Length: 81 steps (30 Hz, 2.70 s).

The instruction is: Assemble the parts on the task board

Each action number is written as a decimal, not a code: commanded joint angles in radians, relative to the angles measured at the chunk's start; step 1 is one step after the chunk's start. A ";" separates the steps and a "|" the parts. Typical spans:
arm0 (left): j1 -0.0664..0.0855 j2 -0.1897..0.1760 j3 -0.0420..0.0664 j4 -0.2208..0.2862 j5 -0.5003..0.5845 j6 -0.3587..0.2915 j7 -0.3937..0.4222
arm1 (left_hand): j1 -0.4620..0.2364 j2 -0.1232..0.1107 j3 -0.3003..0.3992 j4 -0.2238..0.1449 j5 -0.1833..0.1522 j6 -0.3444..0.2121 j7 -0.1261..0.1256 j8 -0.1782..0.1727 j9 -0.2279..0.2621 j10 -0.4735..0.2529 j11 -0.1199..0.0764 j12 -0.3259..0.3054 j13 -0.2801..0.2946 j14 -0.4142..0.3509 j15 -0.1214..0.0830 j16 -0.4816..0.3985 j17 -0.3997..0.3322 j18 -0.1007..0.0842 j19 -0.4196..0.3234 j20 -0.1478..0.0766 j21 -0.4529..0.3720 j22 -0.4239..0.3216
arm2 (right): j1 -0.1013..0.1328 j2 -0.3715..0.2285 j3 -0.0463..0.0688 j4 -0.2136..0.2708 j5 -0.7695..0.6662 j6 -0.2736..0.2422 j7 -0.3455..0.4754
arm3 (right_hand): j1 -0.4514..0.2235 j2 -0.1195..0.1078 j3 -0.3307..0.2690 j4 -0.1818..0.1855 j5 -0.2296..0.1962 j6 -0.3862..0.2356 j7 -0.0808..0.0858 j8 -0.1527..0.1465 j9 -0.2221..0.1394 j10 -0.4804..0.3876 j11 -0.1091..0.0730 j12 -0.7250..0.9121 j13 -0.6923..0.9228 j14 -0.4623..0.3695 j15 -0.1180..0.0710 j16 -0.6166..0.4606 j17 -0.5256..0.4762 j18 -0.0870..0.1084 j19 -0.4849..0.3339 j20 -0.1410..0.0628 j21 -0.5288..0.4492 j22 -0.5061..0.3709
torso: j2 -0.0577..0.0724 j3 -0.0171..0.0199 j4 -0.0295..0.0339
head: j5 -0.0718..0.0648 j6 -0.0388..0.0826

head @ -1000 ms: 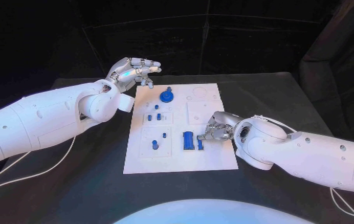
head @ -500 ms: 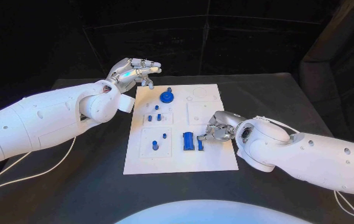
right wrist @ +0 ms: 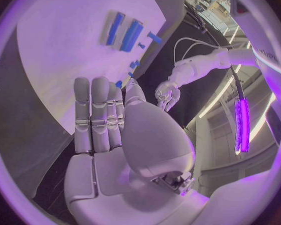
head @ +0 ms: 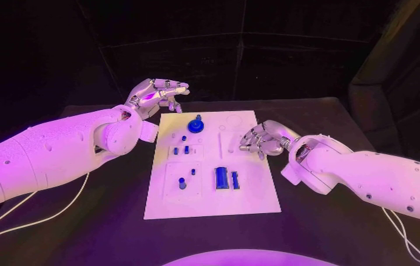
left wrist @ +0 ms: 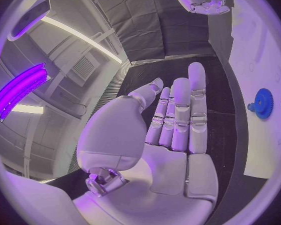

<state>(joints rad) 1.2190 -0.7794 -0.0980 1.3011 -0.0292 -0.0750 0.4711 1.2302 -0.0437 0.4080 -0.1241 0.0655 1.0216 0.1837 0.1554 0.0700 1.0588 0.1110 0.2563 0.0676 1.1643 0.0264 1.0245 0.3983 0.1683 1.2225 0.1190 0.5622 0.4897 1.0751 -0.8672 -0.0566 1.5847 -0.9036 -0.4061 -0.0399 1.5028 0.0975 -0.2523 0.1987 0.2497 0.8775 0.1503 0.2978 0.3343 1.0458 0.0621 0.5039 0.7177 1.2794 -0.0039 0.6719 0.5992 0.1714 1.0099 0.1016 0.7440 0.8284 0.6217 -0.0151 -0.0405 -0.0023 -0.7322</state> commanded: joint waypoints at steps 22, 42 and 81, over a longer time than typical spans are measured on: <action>-0.090 0.170 0.003 -0.305 0.142 0.027 0.044 | -0.373 0.044 -0.191 0.036 -0.065 -0.329 -0.051 -0.066 -0.070 -0.337 -0.005 -0.157 -0.068 -0.469 0.060 -0.821 -0.398 -0.048 -0.618 0.046 -0.429 -0.326 | 0.037 0.239 0.016 -0.493 0.637 0.164 0.376 | -0.476 -0.001 0.057 -0.199 -0.119 -0.244 -0.016 -0.298 -0.246 -0.349 0.056 -0.431 -0.718 -0.543 0.099 -0.672 -0.521 -0.052 -0.355 0.069 -0.655 -0.603 | -0.075 -0.0135 -0.0008 | 0.006 0.151; -0.139 0.064 0.062 0.052 0.072 -0.423 0.047 | -0.845 0.044 -0.310 0.124 -0.065 -0.710 -0.184 -0.155 -0.070 -0.734 -0.111 -0.256 -0.068 -0.852 -0.026 -0.933 -0.398 -0.168 -0.951 -0.044 -0.562 -0.416 | -0.012 0.118 0.048 -0.112 0.849 -0.256 0.522 | -1.041 -0.097 0.163 -0.199 -0.250 -0.592 -0.150 -0.298 -0.334 -0.732 -0.062 -0.504 -0.718 -0.948 0.004 -0.672 -0.599 -0.101 -0.714 -0.024 -0.744 -0.727 | -0.078 0.0151 0.0405 | 0.002 0.132; -0.169 -0.001 0.098 0.269 0.029 -0.695 0.049 | -1.230 0.044 -0.408 0.124 -0.065 -1.022 -0.184 -0.155 -0.070 -1.059 -0.111 -0.256 -0.068 -1.164 -0.026 -1.025 -0.398 -0.168 -1.223 -0.119 -0.562 -0.490 | -0.025 0.087 0.057 -0.015 0.904 -0.364 0.560 | -1.503 -0.097 0.252 -0.199 -0.250 -0.877 -0.150 -0.298 -0.334 -1.046 -0.062 -0.504 -0.718 -1.279 0.004 -0.672 -0.599 -0.171 -1.010 -0.102 -0.744 -0.828 | -0.078 0.0151 0.0405 | 0.002 0.132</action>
<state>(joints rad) 1.0484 -0.7797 -0.0012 1.5683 0.0153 -0.7635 0.5101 0.0075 0.0001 0.0060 0.0026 0.0037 0.0052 -0.0002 0.0041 0.0008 0.0052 0.0001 0.0035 0.0014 0.0038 0.0001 0.0029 0.0009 0.0062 0.0042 -0.0011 0.0039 0.0008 1.0483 -0.7797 -0.0011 1.5682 0.0014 -0.7632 0.5049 0.0099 0.0003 -0.0059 -0.0003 0.0063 0.0049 -0.0003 0.0040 0.0012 0.0050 0.0000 0.0036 0.0017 0.0035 0.0000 0.0049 0.0012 0.0067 0.0055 -0.0002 0.0067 0.0009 0.5441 0.0000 0.0001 0.0002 -0.6002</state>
